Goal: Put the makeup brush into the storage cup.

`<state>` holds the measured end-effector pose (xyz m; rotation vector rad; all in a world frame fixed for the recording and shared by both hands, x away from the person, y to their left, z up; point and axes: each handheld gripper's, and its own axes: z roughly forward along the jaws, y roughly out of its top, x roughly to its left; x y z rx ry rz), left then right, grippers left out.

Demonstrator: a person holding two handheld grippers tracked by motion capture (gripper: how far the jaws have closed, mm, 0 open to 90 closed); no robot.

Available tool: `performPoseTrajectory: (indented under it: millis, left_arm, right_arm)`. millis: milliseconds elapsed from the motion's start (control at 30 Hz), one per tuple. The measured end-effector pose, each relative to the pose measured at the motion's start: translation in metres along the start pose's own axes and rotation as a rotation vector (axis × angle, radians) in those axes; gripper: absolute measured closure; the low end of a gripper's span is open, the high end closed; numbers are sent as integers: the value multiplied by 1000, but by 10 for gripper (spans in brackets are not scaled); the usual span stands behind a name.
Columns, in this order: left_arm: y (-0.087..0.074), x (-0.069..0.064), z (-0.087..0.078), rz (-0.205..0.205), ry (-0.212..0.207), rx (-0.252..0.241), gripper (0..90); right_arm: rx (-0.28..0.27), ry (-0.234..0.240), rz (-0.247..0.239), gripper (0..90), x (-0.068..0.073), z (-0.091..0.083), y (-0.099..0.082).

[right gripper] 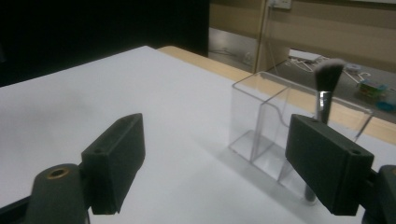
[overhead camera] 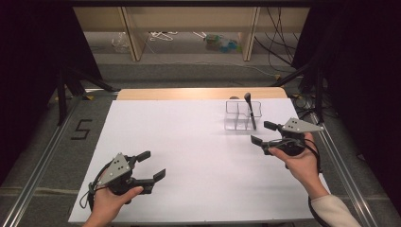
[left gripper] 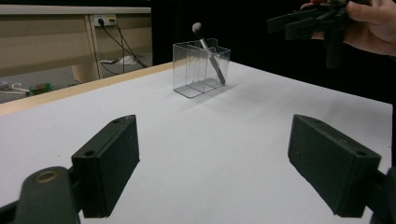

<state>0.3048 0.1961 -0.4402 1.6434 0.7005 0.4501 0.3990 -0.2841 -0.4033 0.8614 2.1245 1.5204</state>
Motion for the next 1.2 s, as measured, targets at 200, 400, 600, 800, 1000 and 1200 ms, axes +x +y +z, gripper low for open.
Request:
performPoseTrajectory:
  millis: [200,400,600,800,1000,1200]
  left_arm:
    - [-1,1,1,-3,-2,-8,163]
    - [0,2,0,-3,7,-3,163]
    - [-1,2,1,2,-6,-4,163]
    - [-2,3,2,-3,-8,-1,162]
    - [-3,3,2,-9,-5,5,163]
    - [-4,4,4,-16,-13,-2,163]
  right_arm:
    - [12,58,0,211,18,-10,-10]
    - [8,111,14,217,36,-14,-20]
    - [14,157,16,224,55,-16,-32]
    - [20,148,-36,224,60,-18,-34]
    - [36,142,-20,222,60,-18,-35]
    - [25,147,-25,222,59,-14,-37]
